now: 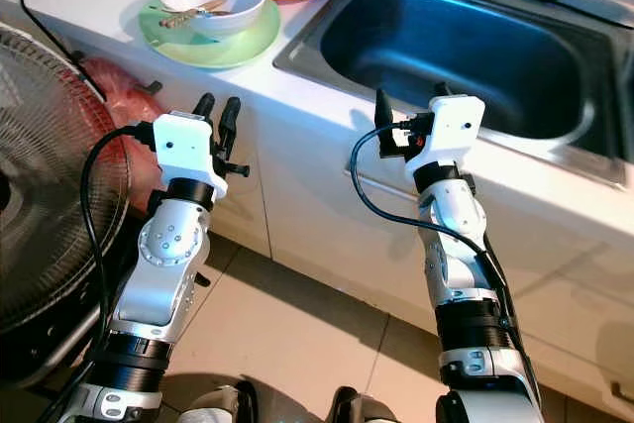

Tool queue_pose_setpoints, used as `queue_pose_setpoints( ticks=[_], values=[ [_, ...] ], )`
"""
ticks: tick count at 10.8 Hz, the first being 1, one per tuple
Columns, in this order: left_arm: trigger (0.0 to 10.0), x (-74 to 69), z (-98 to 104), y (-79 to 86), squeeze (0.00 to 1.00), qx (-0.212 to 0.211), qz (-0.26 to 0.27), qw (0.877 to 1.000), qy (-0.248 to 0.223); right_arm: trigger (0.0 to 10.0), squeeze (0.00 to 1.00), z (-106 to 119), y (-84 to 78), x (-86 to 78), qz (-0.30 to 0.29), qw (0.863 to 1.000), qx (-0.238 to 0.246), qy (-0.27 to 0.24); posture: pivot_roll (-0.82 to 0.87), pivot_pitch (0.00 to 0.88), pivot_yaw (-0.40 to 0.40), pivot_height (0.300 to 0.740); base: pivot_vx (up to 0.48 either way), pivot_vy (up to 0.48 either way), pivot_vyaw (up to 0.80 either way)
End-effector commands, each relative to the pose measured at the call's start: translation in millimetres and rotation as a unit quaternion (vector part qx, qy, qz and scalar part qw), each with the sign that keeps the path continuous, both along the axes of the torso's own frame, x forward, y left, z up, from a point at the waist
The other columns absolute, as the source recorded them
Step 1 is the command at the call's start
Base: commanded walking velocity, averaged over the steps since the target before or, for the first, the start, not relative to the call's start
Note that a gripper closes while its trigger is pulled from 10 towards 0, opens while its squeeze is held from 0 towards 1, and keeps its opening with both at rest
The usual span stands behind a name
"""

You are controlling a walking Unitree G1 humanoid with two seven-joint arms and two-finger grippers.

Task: Kitchen organization

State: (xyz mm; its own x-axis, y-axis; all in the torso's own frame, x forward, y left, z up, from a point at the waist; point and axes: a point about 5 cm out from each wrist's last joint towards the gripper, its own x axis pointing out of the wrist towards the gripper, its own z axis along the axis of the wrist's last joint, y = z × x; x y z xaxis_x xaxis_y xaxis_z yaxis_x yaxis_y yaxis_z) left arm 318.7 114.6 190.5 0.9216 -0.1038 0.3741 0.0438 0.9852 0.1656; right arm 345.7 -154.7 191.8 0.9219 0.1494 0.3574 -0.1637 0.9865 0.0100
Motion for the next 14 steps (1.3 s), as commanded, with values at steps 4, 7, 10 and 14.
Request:
queue_pose_setpoints(
  ticks=[4,7,10,14],
  values=[
    [10.0,0.3,0.0,0.6,0.00,0.000,0.007,1.000,-0.001,10.0,0.00,1.1,-1.6,0.3,-0.003,1.000,0.001,-0.001,0.07,0.171,-0.059,0.740,0.266,0.000,0.00],
    [10.0,0.1,0.4,0.7,0.00,0.000,0.007,1.000,-0.002,10.0,0.00,0.7,-0.2,0.4,0.002,1.000,0.000,0.001,0.07,0.171,-0.059,0.740,0.269,0.000,-0.27],
    [10.0,-0.1,0.4,0.9,0.00,0.000,0.008,1.000,-0.003,10.0,0.00,0.8,-0.7,0.1,-0.002,1.000,0.000,-0.001,0.07,0.171,-0.059,0.740,0.311,0.000,0.00],
    [10.0,-0.5,0.4,0.9,0.00,-0.001,0.008,1.000,-0.004,10.0,0.00,0.7,-1.1,0.0,-0.001,1.000,0.000,-0.001,0.07,0.168,-0.059,0.740,0.353,0.000,0.00]
  ],
)
